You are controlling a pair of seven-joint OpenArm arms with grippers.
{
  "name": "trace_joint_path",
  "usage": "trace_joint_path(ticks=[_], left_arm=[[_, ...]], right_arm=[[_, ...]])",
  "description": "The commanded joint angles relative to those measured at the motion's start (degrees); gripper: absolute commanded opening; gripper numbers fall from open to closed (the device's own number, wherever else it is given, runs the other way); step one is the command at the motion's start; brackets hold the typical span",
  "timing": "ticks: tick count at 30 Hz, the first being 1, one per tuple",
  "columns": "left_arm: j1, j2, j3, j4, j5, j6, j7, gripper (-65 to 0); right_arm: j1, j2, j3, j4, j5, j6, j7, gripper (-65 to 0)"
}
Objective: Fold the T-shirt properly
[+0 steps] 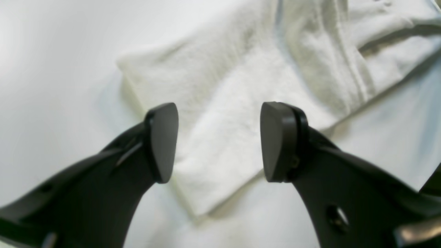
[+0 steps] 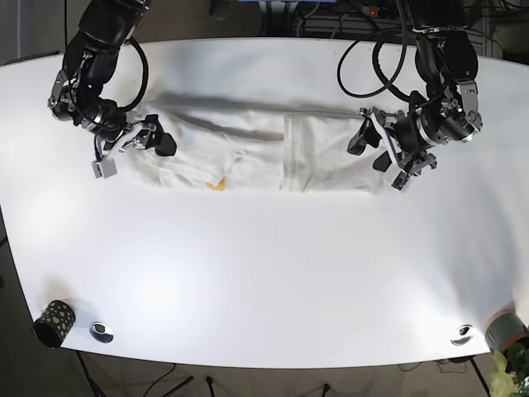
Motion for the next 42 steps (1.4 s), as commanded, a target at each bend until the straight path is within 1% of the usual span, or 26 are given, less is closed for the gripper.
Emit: trace_joint_path(ticks=[1, 5, 6, 7, 9, 10, 11, 14, 15, 19, 21, 24, 26, 29, 31, 33, 36, 38, 42], left_arm=[[-0.61, -0.36, -0.41, -1.68, -0.56, -0.25, -0.83, -29.9], [-0.7, -0.36, -1.55, -6.69, -0.56, -0.25, -3.2, -29.9], [-0.7, -0.36, -1.29, -7.75, -0.56, -0.25, -3.99, -29.9], [-0.7, -0.45, -1.2, -8.45, -0.56, -0.25, -4.52, -29.9], [-0.61, -0.45, -1.29, -9.15, -0.56, -0.25, -4.7, -29.9], [-0.61, -0.45, -1.29, -9.24, -0.56, -0.25, -4.7, -29.9], [-0.61, -0.45, -1.29, -9.51, -0.47, -0.25, -4.78, -29.9], [-0.79, -0.45, -1.2, -10.56, -0.38, -0.25, -4.78, -29.9], [-0.79, -0.36, -1.2, -11.18, -0.38, -0.25, -4.7, -29.9], [-0.88, -0.01, 0.03, -12.32, -0.47, -0.25, -4.61, -29.9], [-0.88, -0.01, 2.84, -12.23, -0.65, -0.25, -4.61, -29.9], [-0.88, 0.17, 6.62, -12.5, -0.65, -0.25, -4.96, -29.9], [-0.88, 1.4, 8.65, -12.93, -0.47, -0.25, -5.93, -29.9], [-0.88, 3.59, 11.99, -14.87, -0.38, -0.25, -7.86, -29.9], [-1.49, 4.82, 14.54, -16.45, -0.38, -0.25, -9.09, -29.9], [-2.99, 5.88, 17.26, -17.95, -0.38, -0.25, -9.79, -29.9], [-4.48, 6.93, 20.87, -20.23, -0.38, -0.25, -10.15, -29.9], [-5.36, 7.02, 23.59, -21.73, -0.38, -0.25, -10.5, -30.0], [-5.98, 6.41, 25.61, -22.17, -0.38, -0.25, -11.03, -30.0]], right_arm=[[0.57, 0.0, -1.1, 2.21, -0.31, -0.03, -0.09, -19.0], [0.66, -0.7, -1.54, 2.38, -0.31, -0.03, 0.0, -19.5], [0.66, -0.79, -1.45, 2.38, -0.31, -0.03, 0.0, -20.8], [0.93, -0.79, -1.45, 2.38, -0.31, -0.12, 0.08, -23.6], [1.54, -0.7, -1.37, 2.38, -0.31, -0.12, 0.17, -31.7], [1.63, -0.61, -1.37, 2.38, -0.31, -0.12, 0.17, -37.9], [1.63, -0.53, -1.28, 2.47, -0.31, -0.12, 0.26, -46.1], [1.72, -0.35, -1.28, 2.65, -0.31, -0.12, 0.96, -62.6], [1.72, -0.26, -1.28, 3.18, -0.31, -0.12, 1.31, -65.0], [1.54, 0.88, -1.37, 8.01, -0.31, -0.12, 1.4, -65.0], [0.84, 0.97, -1.37, 11.62, -0.31, -0.12, 1.31, -63.9], [-1.18, 1.41, -1.54, 17.33, -0.31, -0.12, 1.31, -64.0], [-2.33, 1.5, -1.8, 20.14, -0.31, -0.12, 1.31, -64.0], [-3.91, 1.67, -4.35, 23.13, 0.04, -0.12, 1.31, -64.0], [-4.7, 1.41, -5.67, 25.51, 0.21, 0.32, 1.31, -64.0], [-5.23, 1.23, -6.73, 27.88, 0.21, 0.32, 1.31, -64.0], [-5.23, -0.18, -9.1, 29.37, 0.21, 0.41, 1.31, -64.0], [-4.7, -0.61, -10.77, 29.55, 0.04, 0.41, 1.4, -64.0], [-1.71, -0.61, -12.79, 29.37, -0.58, 0.41, 1.58, -64.0]])
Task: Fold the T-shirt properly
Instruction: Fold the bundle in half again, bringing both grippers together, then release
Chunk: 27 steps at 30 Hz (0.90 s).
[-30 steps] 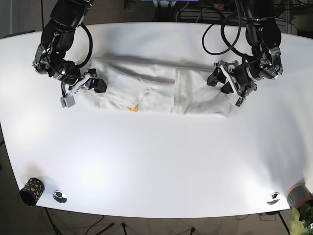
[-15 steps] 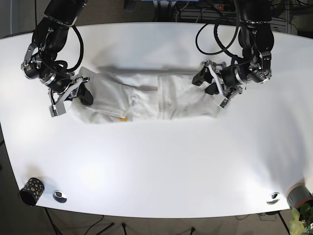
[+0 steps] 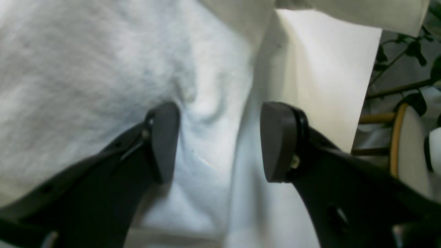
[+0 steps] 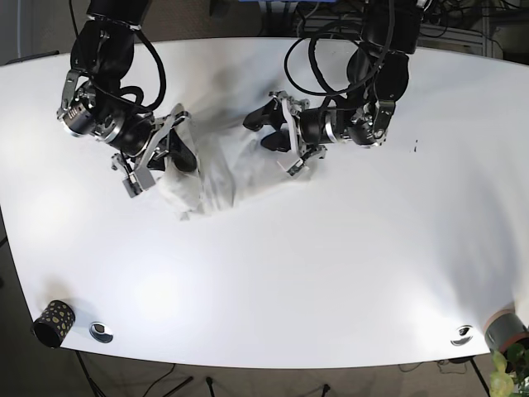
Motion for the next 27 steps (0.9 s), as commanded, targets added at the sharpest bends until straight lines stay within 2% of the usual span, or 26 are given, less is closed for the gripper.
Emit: trace_joint_path(ticks=[1, 5, 10, 14, 17, 24, 27], left_arm=[[0.05, -1.01, -0.13, 0.17, 1.63, 0.16, 2.4, -30.0], [0.05, -3.91, -1.1, 0.17, 1.54, 0.16, 2.4, -30.0], [0.05, -5.58, -3.04, 0.17, 1.45, 0.16, 2.48, -30.0], [-0.03, -5.58, -3.04, 0.17, 1.45, 0.16, 2.48, -30.0], [-0.03, -5.58, -3.74, 0.17, 1.45, 0.16, 2.48, -30.0], [-0.03, -5.58, -3.56, 0.08, 1.54, 0.16, 2.48, -30.0], [-0.03, -5.58, -3.65, 0.08, 1.54, 0.16, 2.48, -30.0]], right_arm=[[2.49, 1.0, -0.03, 1.13, 0.78, 0.34, 2.06, -64.0], [6.27, 2.23, -0.56, 1.31, -4.5, 0.47, 2.06, -64.0], [7.94, 3.38, -4.69, 1.13, -4.67, 0.47, 2.06, -64.0], [8.91, 3.29, -10.67, 1.49, -5.2, 0.47, 2.06, -64.0], [10.14, 2.76, -14.27, 1.4, -5.29, 0.47, 2.15, -63.9], [12.25, -0.49, -20.34, 0.96, -5.55, 0.47, 2.15, -63.7], [12.95, -1.9, -22.71, 0.26, -9.33, 0.47, 2.15, -63.6]])
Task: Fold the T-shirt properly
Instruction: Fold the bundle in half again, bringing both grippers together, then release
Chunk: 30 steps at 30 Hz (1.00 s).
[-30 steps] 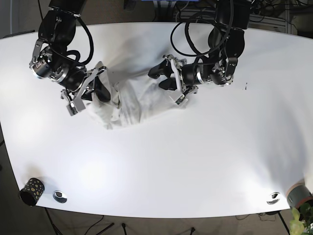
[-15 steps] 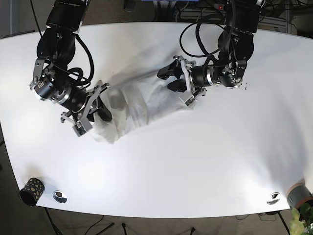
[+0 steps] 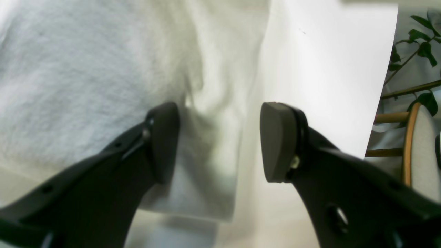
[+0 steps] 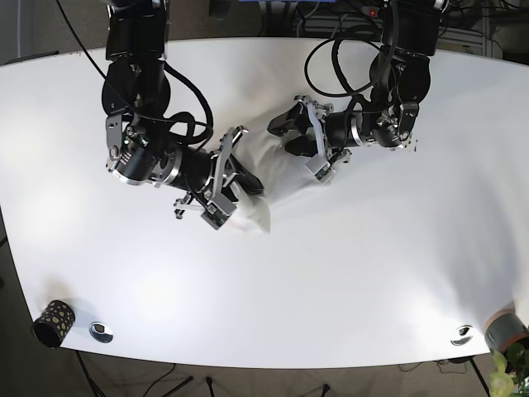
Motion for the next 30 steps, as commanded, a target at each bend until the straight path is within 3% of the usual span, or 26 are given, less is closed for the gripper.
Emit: trace_joint_path(ticks=[1, 5, 7, 14, 17, 24, 30], left_arm=[[-0.03, -0.48, -0.18, -0.09, 3.88, 1.45, 3.12, -30.0], [-0.03, -0.48, -0.18, 0.0, 3.7, 1.45, 3.12, -30.0], [-0.03, -0.48, -0.18, 0.0, 3.7, 1.45, 3.03, -30.0], [-0.47, -0.31, -0.35, 0.09, 3.62, 1.45, 2.85, -30.0], [-1.0, -0.04, -1.85, 0.17, 3.53, 1.45, 2.85, -30.0], [-0.74, 2.68, -11.25, 7.91, 3.53, 1.45, 3.21, -30.0], [0.93, 1.98, -17.41, 16.09, 3.53, 1.45, 3.29, -29.9]], right_arm=[[2.0, -0.98, -1.84, -0.21, -2.7, 0.3, 1.71, -63.6], [4.2, -2.65, -5.98, -2.76, -9.47, 0.3, 1.71, -62.6], [4.2, -2.74, -6.77, -3.64, -11.31, 0.3, 1.89, -57.9], [3.94, -3.18, -8.79, -7.33, -13.78, 0.3, 6.63, -19.8], [3.76, -3.18, -8.79, -7.42, -13.78, 0.3, 6.72, -10.6], [2.26, -3.09, -8.53, -2.4, -13.78, 0.3, 6.72, -9.7], [-0.64, -3.18, -3.43, 0.06, -13.78, 0.3, 6.63, -9.7]])
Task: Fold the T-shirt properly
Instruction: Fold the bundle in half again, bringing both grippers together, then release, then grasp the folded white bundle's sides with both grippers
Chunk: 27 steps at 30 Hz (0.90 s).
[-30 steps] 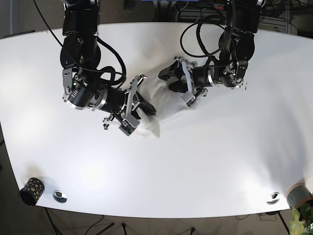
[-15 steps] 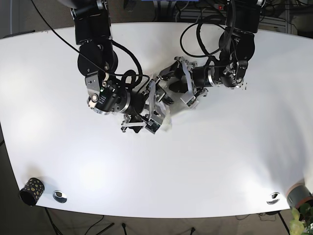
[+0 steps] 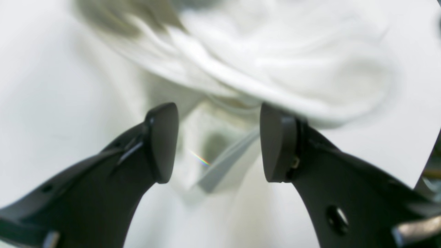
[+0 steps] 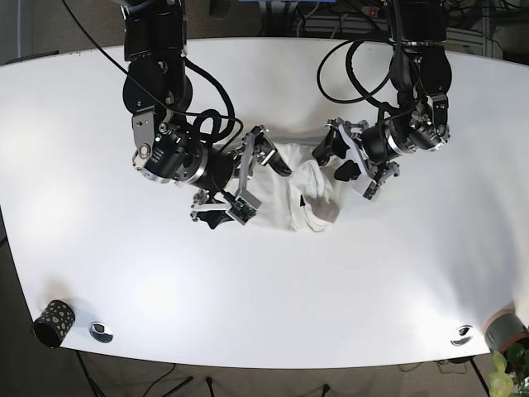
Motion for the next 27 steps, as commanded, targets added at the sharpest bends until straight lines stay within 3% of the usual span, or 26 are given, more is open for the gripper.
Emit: trace_joint_path(ticks=[1, 8, 17, 24, 27], left_arm=[[-0.68, -1.28, -1.63, 2.93, -1.24, -0.32, -1.27, -29.9], [1.87, -6.82, -9.1, 6.45, -1.24, -0.32, -1.27, -29.9], [2.39, -12.71, -23.87, 5.83, -0.8, -0.32, -1.27, -29.9], [1.34, -14.21, -23.43, 6.36, -0.89, -0.32, -1.36, -29.9], [-0.24, -14.21, -19.74, 6.45, -0.89, -0.32, -1.36, -29.9]], right_arm=[[0.17, 0.1, 1.25, 1.06, 0.45, -0.05, 0.93, -9.7], [-2.55, -0.52, 1.34, 0.89, 0.45, -0.05, 0.93, -9.7], [-2.29, -7.11, 1.08, -8.17, 0.01, -0.05, 2.95, -9.7], [0.52, -8.34, -5.34, -18.19, -0.25, -0.05, 7.17, -11.1], [2.81, -8.25, -7.19, -23.82, -0.25, -0.05, 9.98, -21.2]])
